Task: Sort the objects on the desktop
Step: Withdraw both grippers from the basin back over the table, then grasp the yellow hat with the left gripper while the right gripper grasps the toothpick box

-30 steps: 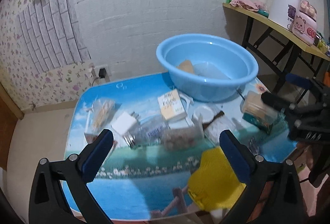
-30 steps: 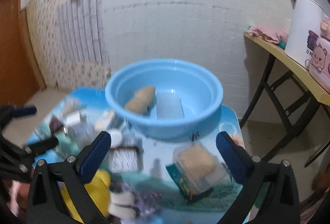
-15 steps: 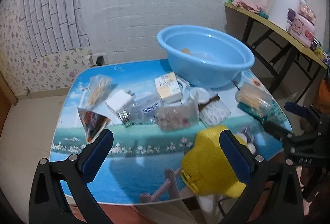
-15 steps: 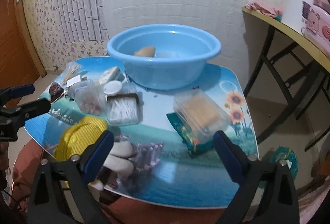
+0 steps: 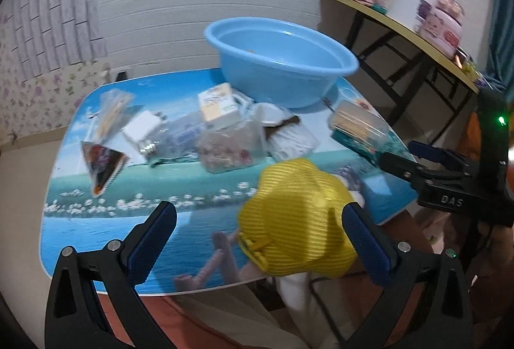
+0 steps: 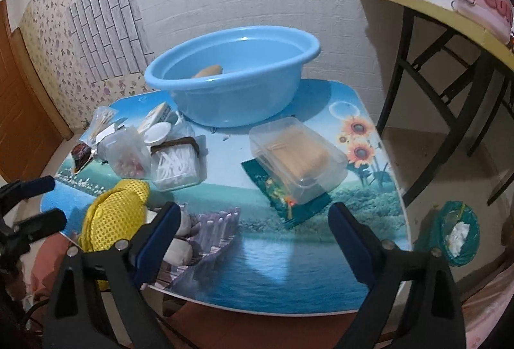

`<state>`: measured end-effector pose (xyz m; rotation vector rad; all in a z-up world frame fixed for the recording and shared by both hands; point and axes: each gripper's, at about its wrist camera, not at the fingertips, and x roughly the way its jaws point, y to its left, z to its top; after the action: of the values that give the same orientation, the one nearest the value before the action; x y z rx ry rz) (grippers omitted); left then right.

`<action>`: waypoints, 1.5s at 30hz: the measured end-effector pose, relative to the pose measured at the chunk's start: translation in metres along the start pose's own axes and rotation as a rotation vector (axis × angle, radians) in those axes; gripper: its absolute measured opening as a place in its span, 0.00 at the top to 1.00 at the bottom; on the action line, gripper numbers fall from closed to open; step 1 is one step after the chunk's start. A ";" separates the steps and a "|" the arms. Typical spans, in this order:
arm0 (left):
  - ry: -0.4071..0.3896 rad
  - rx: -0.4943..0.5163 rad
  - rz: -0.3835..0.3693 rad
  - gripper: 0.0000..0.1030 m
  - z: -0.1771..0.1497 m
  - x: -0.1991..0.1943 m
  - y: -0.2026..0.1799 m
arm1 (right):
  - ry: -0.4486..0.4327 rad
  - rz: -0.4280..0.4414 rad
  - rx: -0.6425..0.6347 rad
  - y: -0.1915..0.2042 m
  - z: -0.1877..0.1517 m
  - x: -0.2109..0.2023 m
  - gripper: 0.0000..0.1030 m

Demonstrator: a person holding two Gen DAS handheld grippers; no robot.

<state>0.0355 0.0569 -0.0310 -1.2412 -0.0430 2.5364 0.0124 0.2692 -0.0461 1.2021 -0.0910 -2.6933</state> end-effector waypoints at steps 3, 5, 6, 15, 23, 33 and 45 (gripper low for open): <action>0.024 0.016 -0.025 0.00 -0.002 0.006 -0.008 | 0.021 0.049 -0.001 0.003 -0.003 0.002 0.12; 0.042 0.016 -0.042 0.00 -0.004 0.011 -0.012 | 0.024 0.042 -0.026 0.007 -0.004 0.002 0.14; 0.049 0.015 -0.051 0.00 -0.004 0.012 -0.013 | 0.025 0.026 -0.041 0.009 -0.004 0.003 0.14; 0.113 0.087 -0.038 0.00 -0.005 0.044 -0.037 | 0.032 -0.034 0.000 -0.017 -0.003 0.009 0.15; 0.153 0.057 -0.098 0.02 -0.011 0.062 -0.031 | -0.014 -0.060 0.037 -0.063 0.018 0.020 0.14; 0.134 0.017 -0.111 0.23 -0.011 0.046 -0.006 | 0.069 0.027 -0.068 -0.053 0.030 0.057 0.34; 0.029 -0.103 0.085 0.23 0.008 0.021 0.046 | 0.044 -0.014 -0.088 -0.028 0.022 0.031 0.35</action>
<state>0.0049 0.0205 -0.0496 -1.3459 -0.1184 2.6176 -0.0282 0.2901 -0.0580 1.2395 0.0418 -2.6514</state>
